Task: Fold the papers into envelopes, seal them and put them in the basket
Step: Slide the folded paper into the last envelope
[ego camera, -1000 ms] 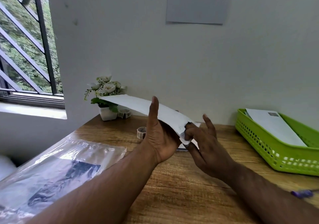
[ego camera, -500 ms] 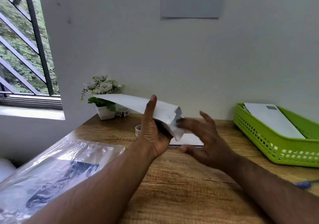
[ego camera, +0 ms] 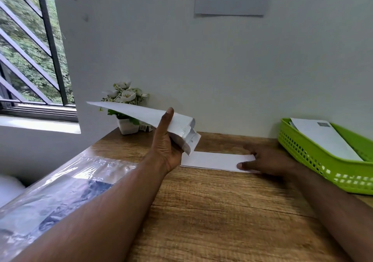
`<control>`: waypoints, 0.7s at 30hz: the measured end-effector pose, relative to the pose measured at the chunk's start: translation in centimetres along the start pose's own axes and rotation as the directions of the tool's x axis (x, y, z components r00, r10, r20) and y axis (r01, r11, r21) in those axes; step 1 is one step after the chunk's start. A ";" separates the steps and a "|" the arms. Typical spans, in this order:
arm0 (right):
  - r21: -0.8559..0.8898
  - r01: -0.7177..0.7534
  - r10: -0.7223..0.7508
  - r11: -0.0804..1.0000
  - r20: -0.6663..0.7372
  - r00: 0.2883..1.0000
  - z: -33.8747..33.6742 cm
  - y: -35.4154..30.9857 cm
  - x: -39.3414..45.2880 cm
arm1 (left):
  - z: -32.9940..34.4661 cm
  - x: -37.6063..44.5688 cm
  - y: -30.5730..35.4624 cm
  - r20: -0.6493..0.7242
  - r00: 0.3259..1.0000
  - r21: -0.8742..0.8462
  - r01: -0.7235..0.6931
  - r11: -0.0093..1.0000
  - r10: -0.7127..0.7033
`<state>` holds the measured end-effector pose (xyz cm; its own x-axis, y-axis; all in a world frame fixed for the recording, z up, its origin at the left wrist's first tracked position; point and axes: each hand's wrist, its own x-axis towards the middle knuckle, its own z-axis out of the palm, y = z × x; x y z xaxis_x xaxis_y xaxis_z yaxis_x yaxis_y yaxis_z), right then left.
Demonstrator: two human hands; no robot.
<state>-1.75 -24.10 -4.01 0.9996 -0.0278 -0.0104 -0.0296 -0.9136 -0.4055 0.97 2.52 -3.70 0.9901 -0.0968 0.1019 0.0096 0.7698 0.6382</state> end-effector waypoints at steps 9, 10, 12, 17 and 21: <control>0.713 0.079 0.125 0.697 -0.229 0.965 -1.0 1.0 -0.7 | 0.2 0.4 0.0 -0.016 0.990 -0.031 -0.139 0.990 0.138; 0.759 0.113 0.181 0.641 -0.293 0.939 -1.2 0.8 -0.8 | 0.3 0.4 0.1 -0.030 0.986 -0.044 -0.163 0.986 0.162; 0.878 0.180 0.267 0.443 -0.321 0.909 -1.8 0.6 -1.1 | 0.4 0.4 0.4 -0.034 0.983 -0.066 -0.184 0.981 0.182; 0.989 0.072 0.134 0.129 -0.090 0.987 -2.6 0.2 -2.3 | 0.7 0.1 0.6 -0.018 0.982 -0.089 -0.186 0.978 0.185; 0.975 -0.080 0.077 0.208 0.065 0.995 -2.2 0.2 -2.7 | 0.7 0.2 0.7 -0.004 0.982 -0.122 -0.186 0.975 0.187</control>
<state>-4.49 -25.13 -2.02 0.9923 -0.0717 -0.1014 -0.0845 0.2079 -0.9745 1.10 2.58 -2.66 0.9749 0.0516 0.2164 -0.1580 0.8453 0.5104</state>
